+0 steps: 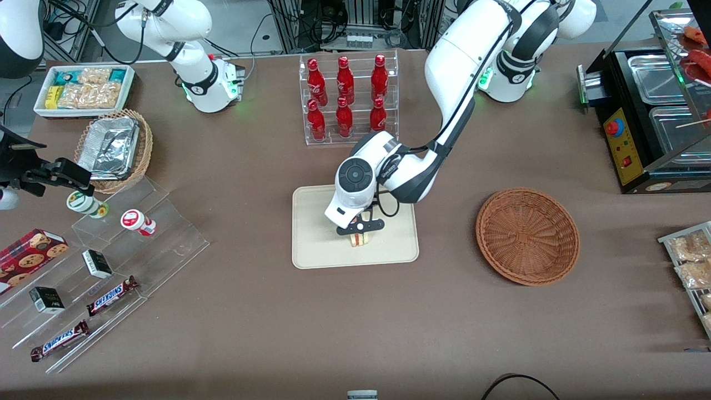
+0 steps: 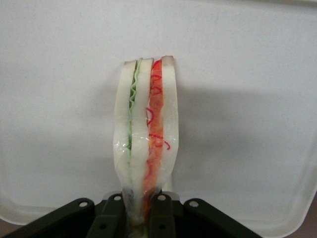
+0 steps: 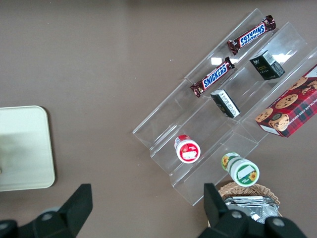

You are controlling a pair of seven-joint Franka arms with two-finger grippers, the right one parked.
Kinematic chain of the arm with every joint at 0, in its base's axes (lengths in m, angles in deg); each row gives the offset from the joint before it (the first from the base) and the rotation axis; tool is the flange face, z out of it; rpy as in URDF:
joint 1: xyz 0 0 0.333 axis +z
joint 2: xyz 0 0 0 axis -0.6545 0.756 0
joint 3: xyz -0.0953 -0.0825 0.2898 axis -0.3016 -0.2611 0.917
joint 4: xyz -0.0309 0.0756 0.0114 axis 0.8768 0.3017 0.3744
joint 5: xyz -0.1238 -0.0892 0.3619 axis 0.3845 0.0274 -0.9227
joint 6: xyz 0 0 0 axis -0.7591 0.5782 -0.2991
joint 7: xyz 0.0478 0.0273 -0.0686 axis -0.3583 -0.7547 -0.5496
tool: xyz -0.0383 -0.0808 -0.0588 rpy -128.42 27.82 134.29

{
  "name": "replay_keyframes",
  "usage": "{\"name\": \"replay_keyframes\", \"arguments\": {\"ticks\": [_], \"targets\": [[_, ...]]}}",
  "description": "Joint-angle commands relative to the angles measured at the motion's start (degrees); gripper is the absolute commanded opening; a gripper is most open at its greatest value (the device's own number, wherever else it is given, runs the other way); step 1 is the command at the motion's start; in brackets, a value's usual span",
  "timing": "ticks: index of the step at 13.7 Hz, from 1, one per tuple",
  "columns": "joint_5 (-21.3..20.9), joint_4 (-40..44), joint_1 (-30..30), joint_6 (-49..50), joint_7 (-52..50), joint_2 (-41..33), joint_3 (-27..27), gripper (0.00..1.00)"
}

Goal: Place sandwich from basket to tray
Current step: 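Lower the sandwich onto the cream tray with the left gripper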

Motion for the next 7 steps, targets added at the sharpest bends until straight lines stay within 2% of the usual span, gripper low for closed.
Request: {"name": "replay_keyframes", "arguments": {"ticks": [1,7], "targets": [[0.69,2.57,-1.33,0.31,-1.44,1.82,0.69,1.00],[0.16,2.40,-1.42,1.10,-0.83,0.94,0.77,1.00]]}}
